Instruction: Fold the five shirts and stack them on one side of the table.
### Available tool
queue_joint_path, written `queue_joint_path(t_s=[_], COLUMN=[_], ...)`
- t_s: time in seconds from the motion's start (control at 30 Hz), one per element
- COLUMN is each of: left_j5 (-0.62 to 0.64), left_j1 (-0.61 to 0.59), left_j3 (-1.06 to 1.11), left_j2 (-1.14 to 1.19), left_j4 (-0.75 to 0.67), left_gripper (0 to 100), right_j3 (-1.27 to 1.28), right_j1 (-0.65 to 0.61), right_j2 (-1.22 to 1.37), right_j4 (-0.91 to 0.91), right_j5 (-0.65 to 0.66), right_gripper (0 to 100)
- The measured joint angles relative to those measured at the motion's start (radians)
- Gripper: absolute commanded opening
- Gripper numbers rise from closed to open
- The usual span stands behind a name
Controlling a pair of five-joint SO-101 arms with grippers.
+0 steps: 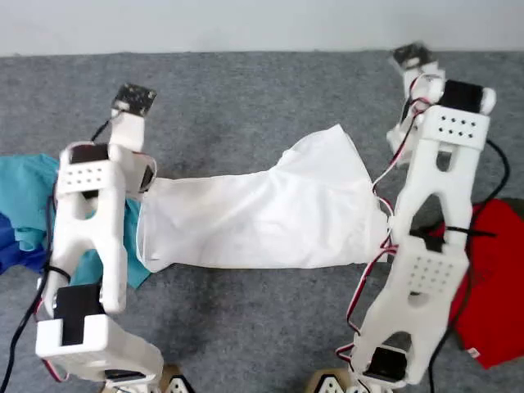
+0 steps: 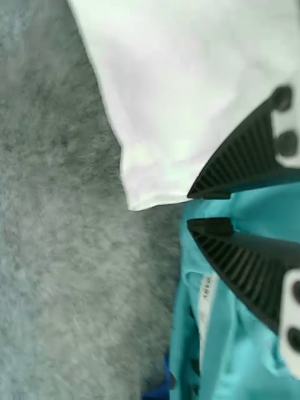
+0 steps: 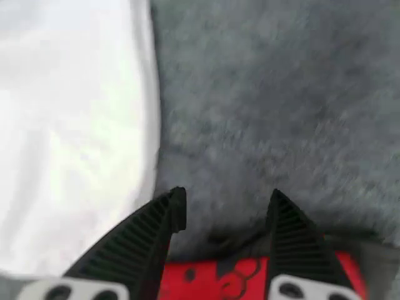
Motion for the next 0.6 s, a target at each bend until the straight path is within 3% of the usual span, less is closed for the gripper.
queue_joint_path(t_s=[0.2, 0.37, 0.6], left_j5=[0.000, 0.000, 0.000], left_j1=[0.014, 0.025, 0.025], left_j3=[-0.149, -0.150, -0.150], left_j2=[0.000, 0.000, 0.000], left_j4=[0.267, 0.295, 0.296], left_gripper=[6, 6, 6], right_j3=[0.542, 0.786, 0.850], right_j1=[-0.094, -0.091, -0.049], right_j2=[-0.249, -0.282, -0.282], right_j4=[-0.052, -0.189, -0.281], right_j5=[-0.012, -0.038, -0.041], right_gripper=[21.0, 21.0, 20.9])
